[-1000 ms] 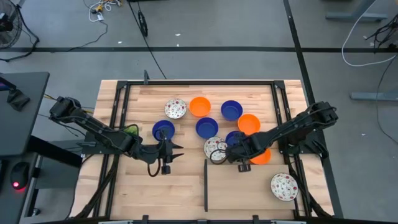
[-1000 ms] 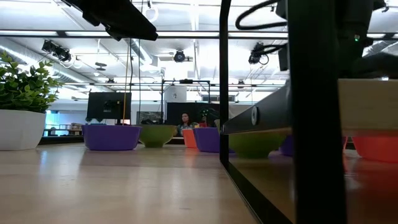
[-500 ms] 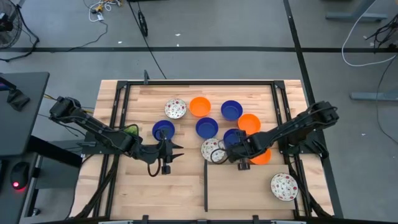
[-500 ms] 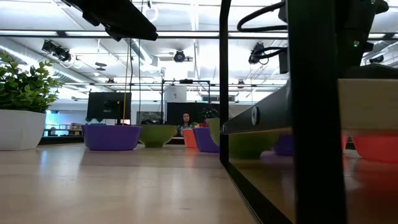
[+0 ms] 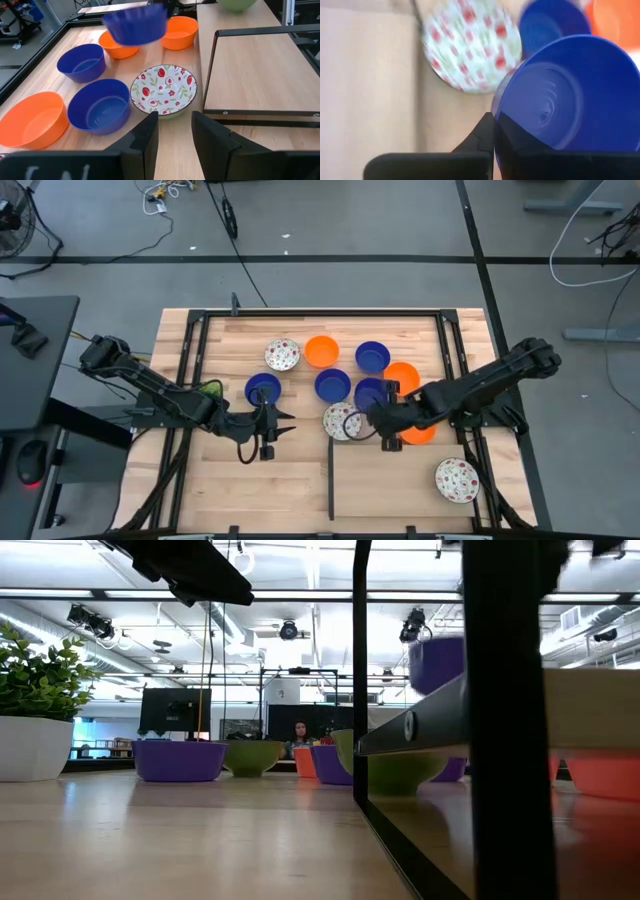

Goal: Pick & Place Mini bowls
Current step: Put the blue bowl on the shelf

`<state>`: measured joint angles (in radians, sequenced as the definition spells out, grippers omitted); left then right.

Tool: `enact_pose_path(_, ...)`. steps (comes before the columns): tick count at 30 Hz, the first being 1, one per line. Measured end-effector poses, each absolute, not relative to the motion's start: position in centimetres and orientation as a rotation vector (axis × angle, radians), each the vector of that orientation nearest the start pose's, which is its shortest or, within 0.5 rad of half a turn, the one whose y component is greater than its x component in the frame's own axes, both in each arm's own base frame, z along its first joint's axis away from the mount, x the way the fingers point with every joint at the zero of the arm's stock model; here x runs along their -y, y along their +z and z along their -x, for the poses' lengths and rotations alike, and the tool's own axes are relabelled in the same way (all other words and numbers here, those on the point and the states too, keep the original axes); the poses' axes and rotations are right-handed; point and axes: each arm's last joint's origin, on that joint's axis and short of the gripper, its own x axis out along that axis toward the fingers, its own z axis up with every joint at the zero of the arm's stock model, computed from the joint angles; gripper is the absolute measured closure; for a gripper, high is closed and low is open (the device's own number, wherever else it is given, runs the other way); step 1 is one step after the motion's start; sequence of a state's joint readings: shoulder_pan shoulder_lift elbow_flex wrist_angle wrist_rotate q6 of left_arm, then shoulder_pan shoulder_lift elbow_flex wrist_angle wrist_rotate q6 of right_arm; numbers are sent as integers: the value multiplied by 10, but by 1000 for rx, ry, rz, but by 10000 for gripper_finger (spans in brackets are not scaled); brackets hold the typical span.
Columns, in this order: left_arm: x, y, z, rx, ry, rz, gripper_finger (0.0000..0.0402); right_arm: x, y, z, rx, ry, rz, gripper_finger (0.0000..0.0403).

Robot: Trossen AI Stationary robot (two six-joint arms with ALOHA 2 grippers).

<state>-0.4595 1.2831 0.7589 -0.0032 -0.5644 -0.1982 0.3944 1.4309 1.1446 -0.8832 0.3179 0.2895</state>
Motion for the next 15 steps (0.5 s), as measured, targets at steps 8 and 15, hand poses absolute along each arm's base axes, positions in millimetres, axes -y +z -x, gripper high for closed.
enact_pose_path(8, 105, 240, -246, -446, 147, -64, 280, -152, 303, -242, -998, 77, -65, 398)
enact_pose_path(15, 105, 239, -246, -447, 144, -64, 280, -200, 306, -219, -1020, 208, -329, 398)
